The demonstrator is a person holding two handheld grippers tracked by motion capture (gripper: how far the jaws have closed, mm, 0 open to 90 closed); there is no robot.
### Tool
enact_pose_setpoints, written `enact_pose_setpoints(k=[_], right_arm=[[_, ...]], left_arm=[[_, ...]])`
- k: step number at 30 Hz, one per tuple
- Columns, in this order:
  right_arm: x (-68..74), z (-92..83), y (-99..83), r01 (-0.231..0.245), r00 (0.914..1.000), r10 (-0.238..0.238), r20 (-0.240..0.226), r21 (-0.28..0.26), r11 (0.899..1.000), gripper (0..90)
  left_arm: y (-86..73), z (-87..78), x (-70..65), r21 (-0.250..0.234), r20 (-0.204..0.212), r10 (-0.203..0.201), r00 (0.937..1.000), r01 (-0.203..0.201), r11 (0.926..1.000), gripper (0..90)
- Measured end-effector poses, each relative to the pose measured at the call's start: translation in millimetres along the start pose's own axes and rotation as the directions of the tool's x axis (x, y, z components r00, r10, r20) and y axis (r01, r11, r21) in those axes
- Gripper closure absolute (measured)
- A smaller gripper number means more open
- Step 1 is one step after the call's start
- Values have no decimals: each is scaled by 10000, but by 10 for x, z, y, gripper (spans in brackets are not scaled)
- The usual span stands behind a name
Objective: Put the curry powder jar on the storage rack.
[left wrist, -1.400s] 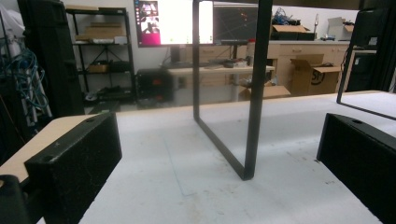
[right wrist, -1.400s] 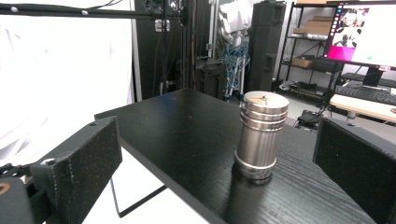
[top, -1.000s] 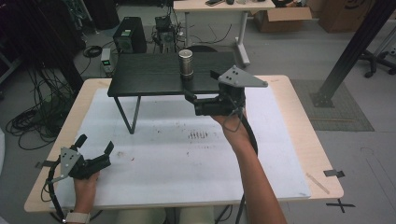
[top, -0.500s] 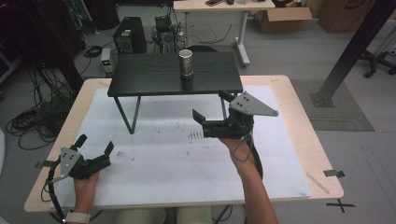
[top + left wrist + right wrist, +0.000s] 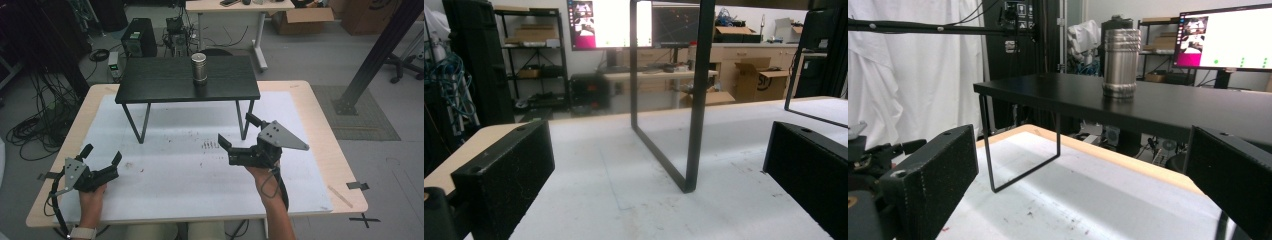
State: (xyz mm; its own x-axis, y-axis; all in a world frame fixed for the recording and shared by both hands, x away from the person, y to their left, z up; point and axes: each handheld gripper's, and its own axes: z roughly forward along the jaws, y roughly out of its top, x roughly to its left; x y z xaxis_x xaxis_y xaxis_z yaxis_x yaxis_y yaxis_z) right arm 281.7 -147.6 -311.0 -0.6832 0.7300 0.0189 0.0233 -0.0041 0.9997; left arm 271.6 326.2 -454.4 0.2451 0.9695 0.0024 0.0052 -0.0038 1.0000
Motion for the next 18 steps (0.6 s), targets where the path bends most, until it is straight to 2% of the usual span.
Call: enact_pose_setpoints(k=[4, 8, 18], right_arm=[[1, -89, -111, 5, 9997, -2, 239, -148, 9999, 4], [-14, -150, -237, -95, 9986, 96, 525, -13, 10000, 4], [-83, -271, -554, -397, 9935, 408, 1059, -124, 9991, 0]], left_arm=[[1, 0, 0, 8, 2, 5, 10000, -5, 10000, 4], [0, 0, 0, 9, 2, 9, 10000, -9, 10000, 4], [0, 0, -1, 12, 3, 22, 10000, -22, 10000, 4]])
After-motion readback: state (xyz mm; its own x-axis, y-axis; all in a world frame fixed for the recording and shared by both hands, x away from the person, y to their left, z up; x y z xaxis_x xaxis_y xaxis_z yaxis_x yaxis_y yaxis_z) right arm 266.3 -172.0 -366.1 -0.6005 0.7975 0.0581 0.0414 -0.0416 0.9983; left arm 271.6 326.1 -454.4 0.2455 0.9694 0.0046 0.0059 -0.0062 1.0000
